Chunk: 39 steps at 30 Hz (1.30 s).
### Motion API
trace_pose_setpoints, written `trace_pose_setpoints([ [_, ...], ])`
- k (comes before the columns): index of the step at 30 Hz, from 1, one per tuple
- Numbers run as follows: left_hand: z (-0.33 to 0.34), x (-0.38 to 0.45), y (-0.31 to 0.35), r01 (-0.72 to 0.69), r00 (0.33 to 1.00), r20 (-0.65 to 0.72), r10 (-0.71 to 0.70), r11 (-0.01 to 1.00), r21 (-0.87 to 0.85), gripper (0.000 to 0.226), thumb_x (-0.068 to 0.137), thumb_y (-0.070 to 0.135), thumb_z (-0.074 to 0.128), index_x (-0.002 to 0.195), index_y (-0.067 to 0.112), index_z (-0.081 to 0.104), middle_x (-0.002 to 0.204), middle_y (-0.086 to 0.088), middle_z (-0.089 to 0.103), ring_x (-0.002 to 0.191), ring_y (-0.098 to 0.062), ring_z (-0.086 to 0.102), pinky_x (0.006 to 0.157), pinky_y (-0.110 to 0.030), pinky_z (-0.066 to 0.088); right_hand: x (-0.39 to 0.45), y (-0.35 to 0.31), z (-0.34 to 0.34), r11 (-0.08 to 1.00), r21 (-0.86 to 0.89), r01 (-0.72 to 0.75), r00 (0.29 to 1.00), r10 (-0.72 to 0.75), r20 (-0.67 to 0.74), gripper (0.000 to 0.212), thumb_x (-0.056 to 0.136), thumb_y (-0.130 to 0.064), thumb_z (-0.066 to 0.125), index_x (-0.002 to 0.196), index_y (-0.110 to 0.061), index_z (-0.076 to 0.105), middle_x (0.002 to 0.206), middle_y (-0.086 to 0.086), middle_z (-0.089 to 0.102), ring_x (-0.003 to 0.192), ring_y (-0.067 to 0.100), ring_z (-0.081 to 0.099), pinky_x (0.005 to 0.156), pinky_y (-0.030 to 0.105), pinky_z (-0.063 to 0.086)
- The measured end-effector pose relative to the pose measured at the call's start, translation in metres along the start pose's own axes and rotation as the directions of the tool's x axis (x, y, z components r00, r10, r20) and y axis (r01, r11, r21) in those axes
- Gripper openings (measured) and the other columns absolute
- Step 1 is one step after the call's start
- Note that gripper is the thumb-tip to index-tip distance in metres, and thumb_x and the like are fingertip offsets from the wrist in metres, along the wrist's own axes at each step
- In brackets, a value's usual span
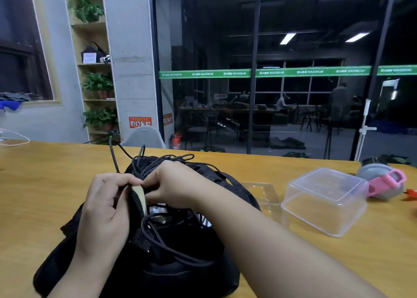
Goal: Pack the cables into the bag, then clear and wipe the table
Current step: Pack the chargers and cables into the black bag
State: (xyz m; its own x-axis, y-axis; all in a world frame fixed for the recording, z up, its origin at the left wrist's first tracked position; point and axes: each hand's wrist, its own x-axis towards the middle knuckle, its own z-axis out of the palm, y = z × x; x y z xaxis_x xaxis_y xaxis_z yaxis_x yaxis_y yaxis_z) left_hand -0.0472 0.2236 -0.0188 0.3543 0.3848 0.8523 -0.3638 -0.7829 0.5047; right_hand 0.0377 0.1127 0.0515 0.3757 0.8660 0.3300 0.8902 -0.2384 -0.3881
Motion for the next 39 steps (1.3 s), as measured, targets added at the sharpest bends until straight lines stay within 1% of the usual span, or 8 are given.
trace_pose_setpoints([
  [4, -0.001, 0.001, 0.0, 0.037, 0.999, -0.017, -0.037, 0.999, 0.006, 0.05, 0.087, -0.008, 0.053, 0.084, 0.041, 0.058, 0.093, 0.004, 0.055, 0.089, 0.006, 0.053, 0.079, -0.003, 0.037, 0.012, 0.003, 0.012, 0.998, -0.054, -0.02, 1.0, 0.019, -0.012, 0.015, 0.081, -0.018, 0.069, 0.088, -0.005, 0.074, 0.06, 0.005, 0.055, 0.063, 0.017, 0.046, 0.059, 0.029, 0.037],
  [11, 0.005, 0.0, -0.001, -0.055, 0.998, -0.037, 0.056, 0.998, 0.032, 0.028, 0.085, 0.006, 0.048, 0.091, 0.031, 0.06, 0.095, 0.011, 0.053, 0.094, -0.009, 0.055, 0.084, -0.016, 0.04, -0.015, 0.003, 0.014, 0.95, -0.307, 0.05, 0.909, 0.084, 0.409, 0.025, 0.091, -0.007, 0.052, 0.11, -0.004, 0.067, 0.102, 0.015, 0.066, 0.077, 0.02, 0.045, 0.06, 0.025, 0.025],
  [15, 0.01, -0.001, -0.005, -0.072, 0.98, 0.186, 0.062, 0.996, 0.045, 0.024, 0.083, 0.012, 0.047, 0.093, 0.028, 0.062, 0.097, 0.02, 0.057, 0.096, 0.0, 0.055, 0.086, -0.008, 0.037, -0.028, 0.008, -0.009, 0.992, -0.056, -0.113, 0.913, 0.126, 0.389, 0.027, 0.094, -0.027, 0.057, 0.117, -0.018, 0.067, 0.095, -0.006, 0.062, 0.086, 0.009, 0.052, 0.072, 0.019, 0.041],
  [20, 0.011, -0.001, -0.008, -0.108, 0.934, 0.353, 0.063, 0.988, 0.11, 0.023, 0.085, 0.026, 0.043, 0.085, 0.043, 0.057, 0.091, 0.022, 0.06, 0.095, -0.001, 0.054, 0.084, -0.005, 0.033, -0.054, 0.021, -0.033, 0.956, 0.159, -0.245, 0.93, 0.186, 0.315, 0.031, 0.092, -0.031, 0.06, 0.122, -0.029, 0.064, 0.124, -0.013, 0.064, 0.115, 0.001, 0.056, 0.108, 0.026, 0.037],
  [24, 0.011, -0.001, -0.011, -0.126, 0.923, 0.378, 0.075, 0.985, 0.114, 0.023, 0.084, 0.034, 0.039, 0.09, 0.043, 0.06, 0.094, 0.021, 0.057, 0.097, -0.003, 0.052, 0.087, -0.006, 0.03, -0.08, 0.019, -0.048, 0.96, 0.133, -0.248, 0.909, 0.183, 0.373, 0.038, 0.087, -0.045, 0.062, 0.125, -0.042, 0.058, 0.124, -0.02, 0.061, 0.116, -0.004, 0.054, 0.106, 0.026, 0.039],
  [31, 0.015, -0.006, -0.014, -0.143, 0.92, 0.386, 0.067, 0.975, 0.171, 0.039, 0.082, 0.03, 0.032, 0.089, 0.036, 0.07, 0.109, 0.023, 0.044, 0.106, -0.003, 0.034, 0.095, -0.001, 0.016, -0.107, 0.006, -0.039, 0.983, -0.018, -0.181, 0.851, 0.165, 0.499, 0.059, 0.078, -0.049, 0.071, 0.129, -0.05, 0.043, 0.151, -0.034, 0.01, 0.137, 0.0, 0.026, 0.108, 0.025, 0.026],
  [34, 0.016, -0.007, -0.012, -0.118, 0.924, 0.381, 0.038, 0.975, 0.19, 0.033, 0.083, 0.026, 0.035, 0.083, 0.032, 0.068, 0.108, 0.016, 0.047, 0.108, -0.002, 0.031, 0.094, -0.006, 0.019, -0.11, 0.002, -0.033, 0.985, -0.059, -0.163, 0.864, 0.171, 0.473, 0.066, 0.074, -0.051, 0.074, 0.129, -0.043, 0.038, 0.153, -0.026, 0.015, 0.138, 0.002, 0.025, 0.105, 0.023, 0.027],
  [39, 0.017, -0.008, -0.013, -0.13, 0.926, 0.375, 0.047, 0.972, 0.197, 0.041, 0.079, 0.035, 0.028, 0.081, 0.027, 0.069, 0.108, 0.011, 0.05, 0.106, -0.005, 0.032, 0.092, -0.015, 0.021, -0.115, -0.005, -0.025, 0.987, -0.079, -0.139, 0.866, 0.16, 0.474, 0.055, 0.07, -0.053, 0.076, 0.106, -0.039, 0.038, 0.144, -0.01, 0.036, 0.132, 0.016, 0.038, 0.105, 0.039, 0.039],
])
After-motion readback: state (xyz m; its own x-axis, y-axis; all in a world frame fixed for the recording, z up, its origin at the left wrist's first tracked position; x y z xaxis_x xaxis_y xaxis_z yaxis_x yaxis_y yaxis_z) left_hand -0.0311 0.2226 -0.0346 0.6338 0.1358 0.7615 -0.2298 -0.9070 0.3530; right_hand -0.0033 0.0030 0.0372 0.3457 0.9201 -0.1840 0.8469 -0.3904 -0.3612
